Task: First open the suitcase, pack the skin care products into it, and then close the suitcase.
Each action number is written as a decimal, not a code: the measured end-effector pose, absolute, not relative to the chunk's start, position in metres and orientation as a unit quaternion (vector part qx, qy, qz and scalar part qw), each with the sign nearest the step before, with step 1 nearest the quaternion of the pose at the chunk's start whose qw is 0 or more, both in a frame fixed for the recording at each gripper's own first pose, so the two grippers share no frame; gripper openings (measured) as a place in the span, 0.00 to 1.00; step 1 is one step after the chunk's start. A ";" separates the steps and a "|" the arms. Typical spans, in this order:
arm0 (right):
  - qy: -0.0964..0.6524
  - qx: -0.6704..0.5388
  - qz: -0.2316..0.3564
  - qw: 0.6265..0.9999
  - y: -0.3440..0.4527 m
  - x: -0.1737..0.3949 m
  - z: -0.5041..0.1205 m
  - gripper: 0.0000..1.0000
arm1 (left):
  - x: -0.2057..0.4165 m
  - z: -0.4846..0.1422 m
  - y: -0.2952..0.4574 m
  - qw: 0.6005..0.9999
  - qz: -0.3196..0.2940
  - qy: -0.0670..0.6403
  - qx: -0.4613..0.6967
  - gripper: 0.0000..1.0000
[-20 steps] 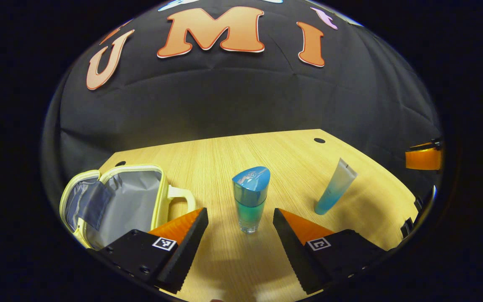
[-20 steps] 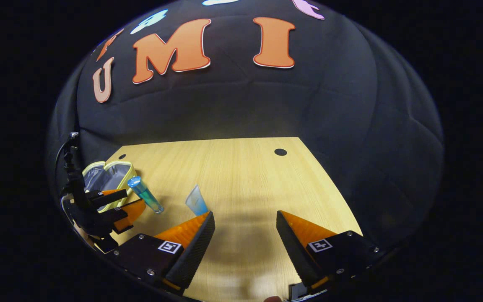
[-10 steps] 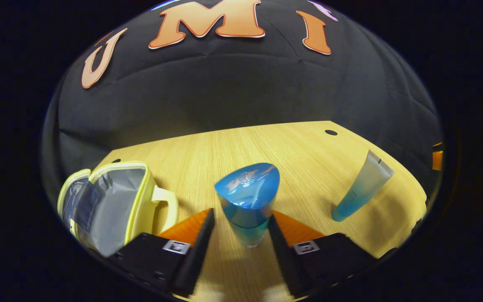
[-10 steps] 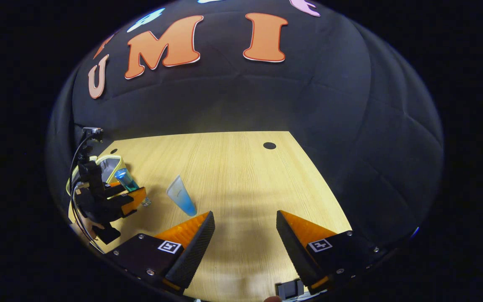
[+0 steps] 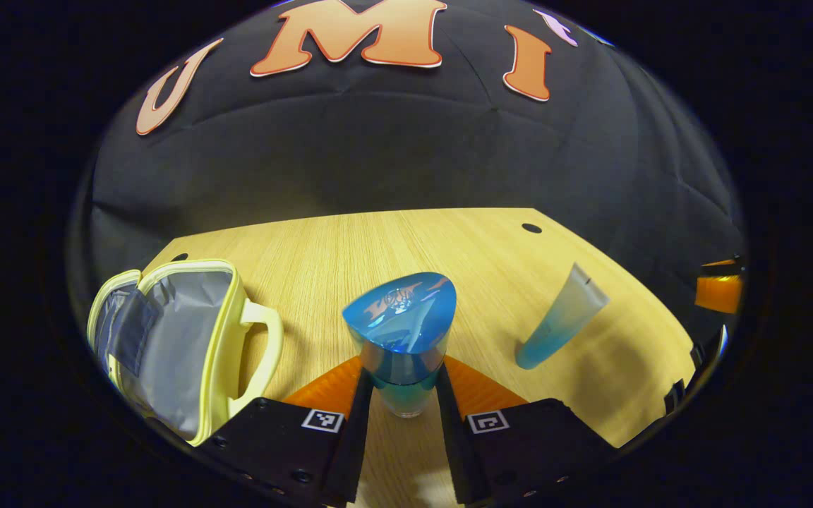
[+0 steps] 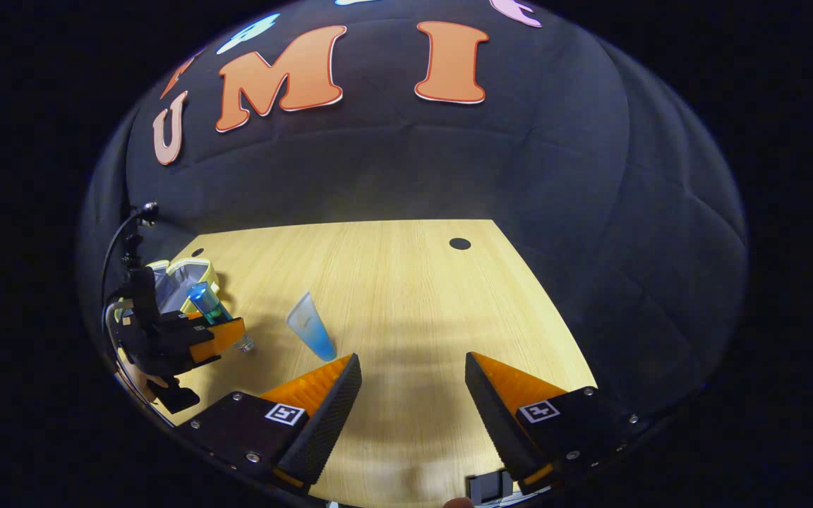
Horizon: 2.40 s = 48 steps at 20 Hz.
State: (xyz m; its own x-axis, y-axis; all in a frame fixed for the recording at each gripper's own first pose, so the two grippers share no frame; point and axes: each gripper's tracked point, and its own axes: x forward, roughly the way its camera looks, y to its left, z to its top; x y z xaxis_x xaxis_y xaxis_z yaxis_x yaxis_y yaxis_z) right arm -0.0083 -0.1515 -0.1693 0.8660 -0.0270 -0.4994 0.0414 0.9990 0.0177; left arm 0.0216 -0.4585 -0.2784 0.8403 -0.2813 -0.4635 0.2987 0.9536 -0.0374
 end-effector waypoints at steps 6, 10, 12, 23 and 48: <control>0.241 0.016 0.040 0.969 -0.100 0.002 -0.161 0.95 | -0.023 -0.199 -0.443 0.960 -0.173 0.219 0.001 0.49; 0.233 0.013 0.075 0.969 -0.066 0.025 -0.171 0.95 | -0.043 -0.154 -0.418 0.966 -0.159 0.205 -0.011 0.49; 0.244 0.009 0.081 0.966 -0.056 0.040 -0.189 0.95 | -0.052 -0.137 -0.401 0.969 -0.141 0.201 -0.019 0.47; 0.313 -0.013 0.079 0.946 -0.031 0.088 -0.268 0.88 | -0.086 -0.136 -0.343 0.974 -0.078 0.212 -0.027 0.49; 0.240 0.092 0.058 0.965 0.084 0.052 -0.158 0.40 | -0.031 -0.186 -0.165 0.921 -0.140 0.364 0.009 0.49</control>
State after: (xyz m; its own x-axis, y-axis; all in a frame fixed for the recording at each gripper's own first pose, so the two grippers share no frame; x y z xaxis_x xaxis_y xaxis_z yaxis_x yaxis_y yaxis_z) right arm 0.0520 0.0839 -0.1580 0.8777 0.1560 -0.4530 -0.0674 0.9763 0.2056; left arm -0.0314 -0.1655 -0.1858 0.6966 -0.2507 -0.6722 0.2635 0.9609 -0.0853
